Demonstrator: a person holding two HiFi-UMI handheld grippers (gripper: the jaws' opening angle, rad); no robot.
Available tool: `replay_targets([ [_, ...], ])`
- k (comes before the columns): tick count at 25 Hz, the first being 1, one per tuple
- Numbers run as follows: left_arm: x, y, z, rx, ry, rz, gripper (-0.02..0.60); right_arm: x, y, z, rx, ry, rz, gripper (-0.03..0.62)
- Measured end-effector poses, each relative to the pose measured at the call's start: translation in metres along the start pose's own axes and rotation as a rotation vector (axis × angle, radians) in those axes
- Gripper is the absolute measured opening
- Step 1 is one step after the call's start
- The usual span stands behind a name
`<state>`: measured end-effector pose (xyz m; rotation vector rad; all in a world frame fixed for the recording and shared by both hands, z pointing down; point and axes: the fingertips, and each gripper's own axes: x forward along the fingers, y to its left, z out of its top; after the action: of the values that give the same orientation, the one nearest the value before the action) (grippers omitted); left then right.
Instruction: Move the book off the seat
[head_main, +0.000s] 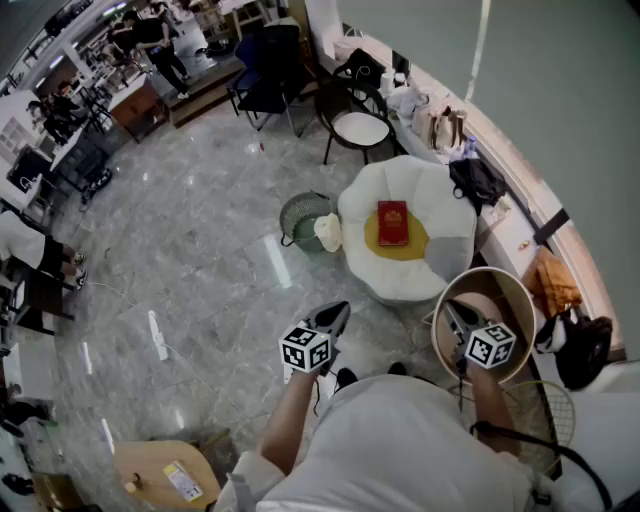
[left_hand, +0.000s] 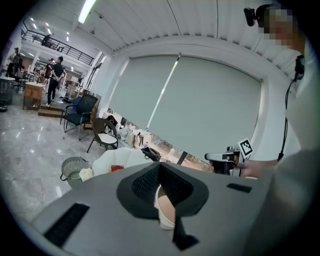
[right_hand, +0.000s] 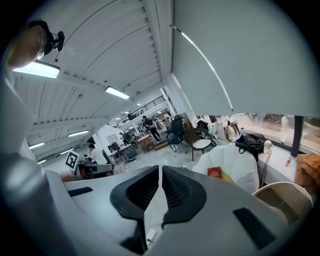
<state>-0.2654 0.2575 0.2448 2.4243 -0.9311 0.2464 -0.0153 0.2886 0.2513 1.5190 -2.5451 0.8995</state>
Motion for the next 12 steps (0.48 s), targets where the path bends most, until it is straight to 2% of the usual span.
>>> replay_targets([
  [12,0.015,-0.007,-0.003,0.006,0.009,0.014,0.002,0.001,-0.014,0.008,-0.022,0.012,0.022,0.048],
])
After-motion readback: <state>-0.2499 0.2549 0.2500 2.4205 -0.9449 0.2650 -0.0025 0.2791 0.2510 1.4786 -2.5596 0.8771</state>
